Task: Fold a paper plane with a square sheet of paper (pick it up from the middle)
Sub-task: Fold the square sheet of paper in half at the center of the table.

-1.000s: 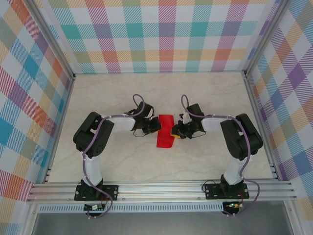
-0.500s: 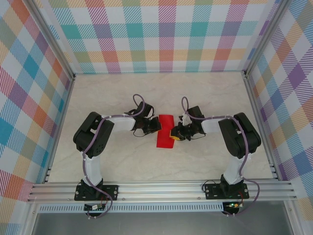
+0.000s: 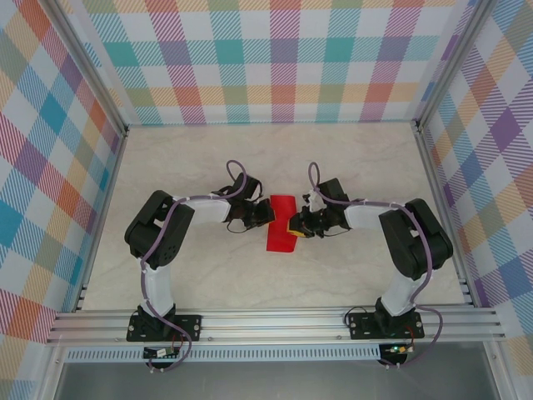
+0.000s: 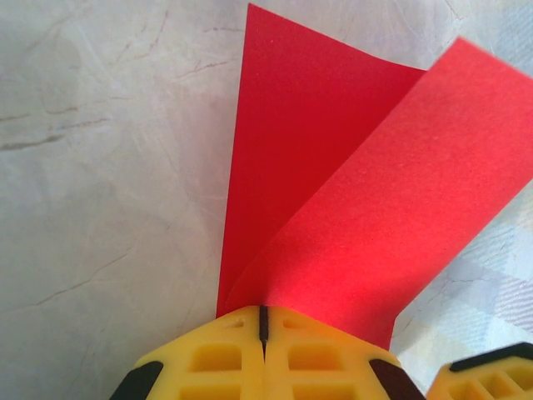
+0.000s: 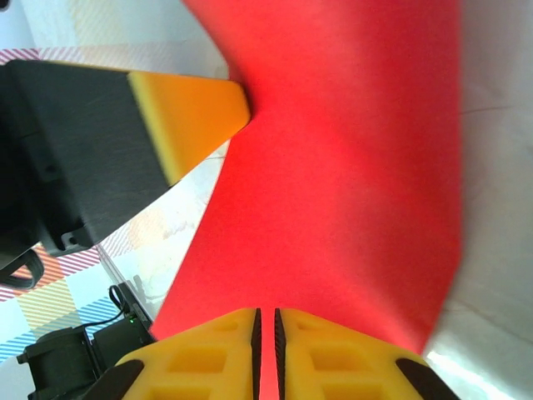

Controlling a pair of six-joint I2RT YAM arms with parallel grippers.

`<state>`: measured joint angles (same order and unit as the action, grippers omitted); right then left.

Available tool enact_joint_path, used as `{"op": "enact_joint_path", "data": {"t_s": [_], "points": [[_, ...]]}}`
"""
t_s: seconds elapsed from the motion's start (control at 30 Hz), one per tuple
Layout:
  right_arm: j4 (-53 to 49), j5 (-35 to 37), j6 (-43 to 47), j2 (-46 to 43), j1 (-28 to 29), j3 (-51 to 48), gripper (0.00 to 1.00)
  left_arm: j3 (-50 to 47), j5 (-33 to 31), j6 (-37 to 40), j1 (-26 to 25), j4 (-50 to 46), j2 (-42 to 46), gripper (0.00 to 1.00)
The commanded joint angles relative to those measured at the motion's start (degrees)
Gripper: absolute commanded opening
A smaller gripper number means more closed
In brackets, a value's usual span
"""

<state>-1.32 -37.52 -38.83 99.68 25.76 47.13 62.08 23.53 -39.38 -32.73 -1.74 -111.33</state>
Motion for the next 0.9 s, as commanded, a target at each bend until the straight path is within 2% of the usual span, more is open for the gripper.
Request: {"op": "enact_joint_path", "data": {"t_s": [0.0, 0.3, 0.67, 0.87], "points": [[-0.3, 1.0, -0.7, -0.1, 0.9, -1.4, 0.15, -0.2, -1.3, 1.1, -1.2, -4.7, -2.4, 0.00], [0.6, 2.9, -0.4, 3.5, 1.2, -3.7, 0.13, -0.5, -1.4, 1.2, -1.2, -4.6, -2.3, 0.00], [0.0, 1.8, -1.2, -2.2, 2.6, -3.4, 0.13, -0.3, -1.3, 1.3, -1.1, -4.9, -2.5, 0.00], [1.2, 2.0, -2.3, -1.8, 3.6, -5.3, 0.13, -0.4, -1.3, 1.4, -1.2, -5.0, -2.4, 0.00]]}}
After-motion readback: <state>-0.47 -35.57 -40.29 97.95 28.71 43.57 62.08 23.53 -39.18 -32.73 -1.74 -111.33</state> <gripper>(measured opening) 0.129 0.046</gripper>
